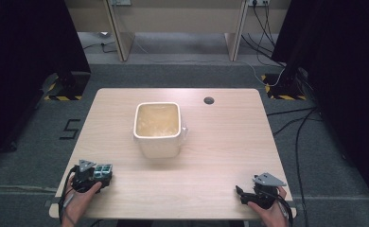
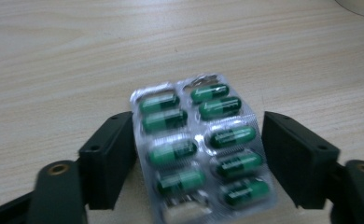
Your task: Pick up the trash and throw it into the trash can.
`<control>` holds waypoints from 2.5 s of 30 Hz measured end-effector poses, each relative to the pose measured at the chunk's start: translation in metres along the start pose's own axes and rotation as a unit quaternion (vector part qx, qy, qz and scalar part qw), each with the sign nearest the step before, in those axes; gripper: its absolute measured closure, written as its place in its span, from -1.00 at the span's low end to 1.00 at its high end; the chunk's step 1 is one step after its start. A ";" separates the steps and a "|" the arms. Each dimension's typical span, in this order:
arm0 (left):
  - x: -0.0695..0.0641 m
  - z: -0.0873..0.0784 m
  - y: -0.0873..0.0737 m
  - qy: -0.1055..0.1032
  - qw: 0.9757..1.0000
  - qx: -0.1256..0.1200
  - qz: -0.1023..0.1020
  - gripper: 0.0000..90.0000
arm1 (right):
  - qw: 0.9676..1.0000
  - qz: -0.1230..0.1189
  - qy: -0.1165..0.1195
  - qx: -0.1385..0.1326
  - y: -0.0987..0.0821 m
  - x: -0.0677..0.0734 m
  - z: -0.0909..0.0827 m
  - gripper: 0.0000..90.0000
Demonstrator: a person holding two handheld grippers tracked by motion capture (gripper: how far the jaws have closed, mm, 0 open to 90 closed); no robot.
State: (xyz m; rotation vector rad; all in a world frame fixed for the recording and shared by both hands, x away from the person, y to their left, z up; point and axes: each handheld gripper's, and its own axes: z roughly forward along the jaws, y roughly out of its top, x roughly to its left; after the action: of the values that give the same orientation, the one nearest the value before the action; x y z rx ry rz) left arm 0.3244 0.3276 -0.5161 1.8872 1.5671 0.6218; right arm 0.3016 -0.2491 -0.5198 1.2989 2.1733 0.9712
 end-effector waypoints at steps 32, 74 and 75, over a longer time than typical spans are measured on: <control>0.002 -0.019 0.039 -0.056 0.998 -0.034 0.014 -0.24 | 1.000 0.000 0.001 0.001 0.000 0.000 0.000 -0.67; -0.017 -0.036 0.119 -0.141 0.987 -0.059 0.050 -0.24 | 1.000 -0.002 0.003 0.000 0.000 0.000 0.000 -0.67; -0.017 -0.038 0.122 -0.144 0.986 -0.061 0.051 -0.24 | 1.000 -0.002 0.003 0.000 0.000 0.000 0.000 -0.67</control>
State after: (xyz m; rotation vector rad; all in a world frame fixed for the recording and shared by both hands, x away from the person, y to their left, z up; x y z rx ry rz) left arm 0.3804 0.3017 -0.4030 1.8784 1.2275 0.4523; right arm 0.3017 -0.2495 -0.5199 1.2922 2.1793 0.9749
